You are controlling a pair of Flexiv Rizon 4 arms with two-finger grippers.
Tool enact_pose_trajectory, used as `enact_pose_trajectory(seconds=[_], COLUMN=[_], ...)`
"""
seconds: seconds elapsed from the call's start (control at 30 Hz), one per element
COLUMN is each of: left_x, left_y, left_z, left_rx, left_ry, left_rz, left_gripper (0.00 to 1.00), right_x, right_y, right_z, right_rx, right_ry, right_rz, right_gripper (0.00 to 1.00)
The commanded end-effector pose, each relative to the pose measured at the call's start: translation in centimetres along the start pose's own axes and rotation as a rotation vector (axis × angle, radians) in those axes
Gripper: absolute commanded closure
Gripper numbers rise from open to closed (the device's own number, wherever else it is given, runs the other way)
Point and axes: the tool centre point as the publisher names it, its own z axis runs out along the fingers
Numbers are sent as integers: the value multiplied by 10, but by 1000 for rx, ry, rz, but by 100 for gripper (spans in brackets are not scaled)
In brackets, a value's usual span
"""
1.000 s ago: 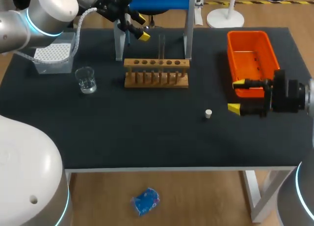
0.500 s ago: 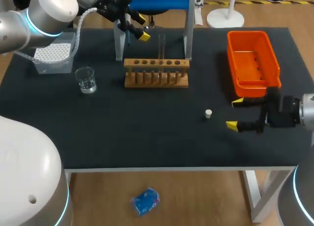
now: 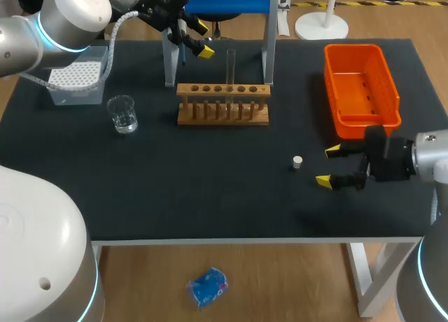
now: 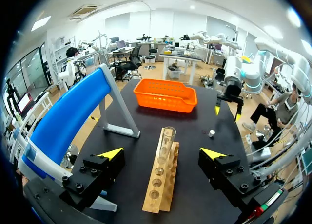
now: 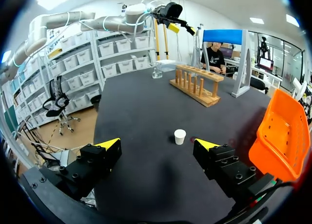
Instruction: Invert the test tube, pick up the pipette, mount the tip to pipette, aspirate from beaker and dispense into the tube, eject the tip, return the pipette, and cap with the stopper.
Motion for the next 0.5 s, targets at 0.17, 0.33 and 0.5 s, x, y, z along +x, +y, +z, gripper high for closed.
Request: enact_pose_trajectory(seconds=[0.17,0.33,0.5], left_x=[-1,-1,-1], left_y=[0,0,0], left_z=[-1,-1,-1], left_rx=[-4,-4,-4], left_ry=[3,3,3], left_rz=[-1,-1,-1], left_gripper=[0,0,0], right_x=[1,1,2], right_y=[3,3,3], right_z=[2,2,10], right_rx=[10,10,47], right_ry=[-2,-2,-18], right_rz=[2,2,-16], right_gripper=[0,0,0])
